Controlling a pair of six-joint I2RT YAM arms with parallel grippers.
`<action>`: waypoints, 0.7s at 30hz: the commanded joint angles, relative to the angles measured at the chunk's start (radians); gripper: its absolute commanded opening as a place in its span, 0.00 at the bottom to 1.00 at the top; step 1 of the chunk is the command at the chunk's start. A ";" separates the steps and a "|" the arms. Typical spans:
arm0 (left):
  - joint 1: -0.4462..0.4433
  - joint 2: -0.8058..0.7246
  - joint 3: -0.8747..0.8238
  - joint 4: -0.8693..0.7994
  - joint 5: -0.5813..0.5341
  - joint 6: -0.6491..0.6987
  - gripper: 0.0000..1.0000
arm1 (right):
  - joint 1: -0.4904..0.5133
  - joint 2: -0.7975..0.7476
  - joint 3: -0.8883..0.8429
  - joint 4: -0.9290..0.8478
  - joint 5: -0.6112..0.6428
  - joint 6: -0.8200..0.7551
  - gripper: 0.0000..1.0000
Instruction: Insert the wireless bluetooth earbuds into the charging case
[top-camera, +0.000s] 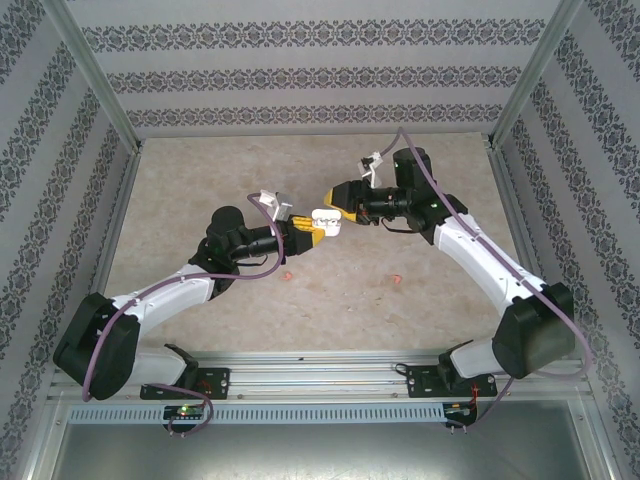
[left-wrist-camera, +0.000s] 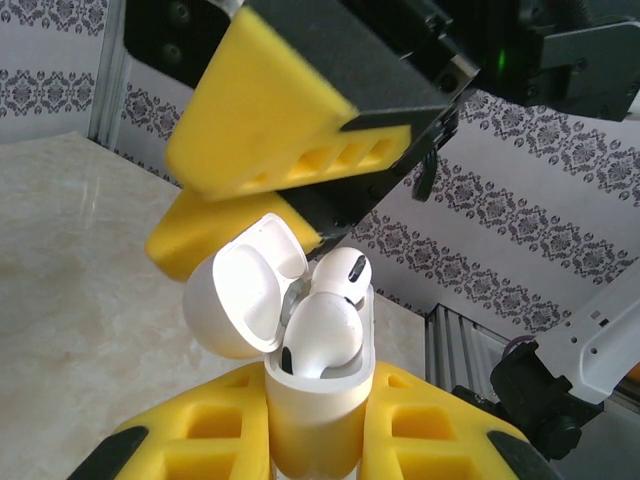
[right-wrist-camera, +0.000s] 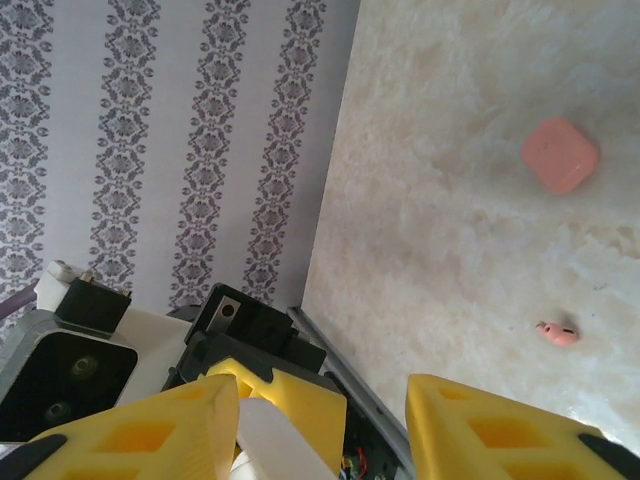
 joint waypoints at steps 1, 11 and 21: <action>-0.010 -0.014 0.018 0.071 0.010 -0.020 0.00 | -0.008 0.015 -0.016 0.069 -0.086 0.035 0.46; -0.010 -0.021 0.009 0.025 -0.028 -0.016 0.00 | 0.008 0.004 0.006 0.068 -0.151 -0.011 0.40; -0.010 -0.030 0.016 -0.053 -0.045 -0.027 0.00 | 0.011 -0.063 0.016 0.044 -0.153 -0.086 0.40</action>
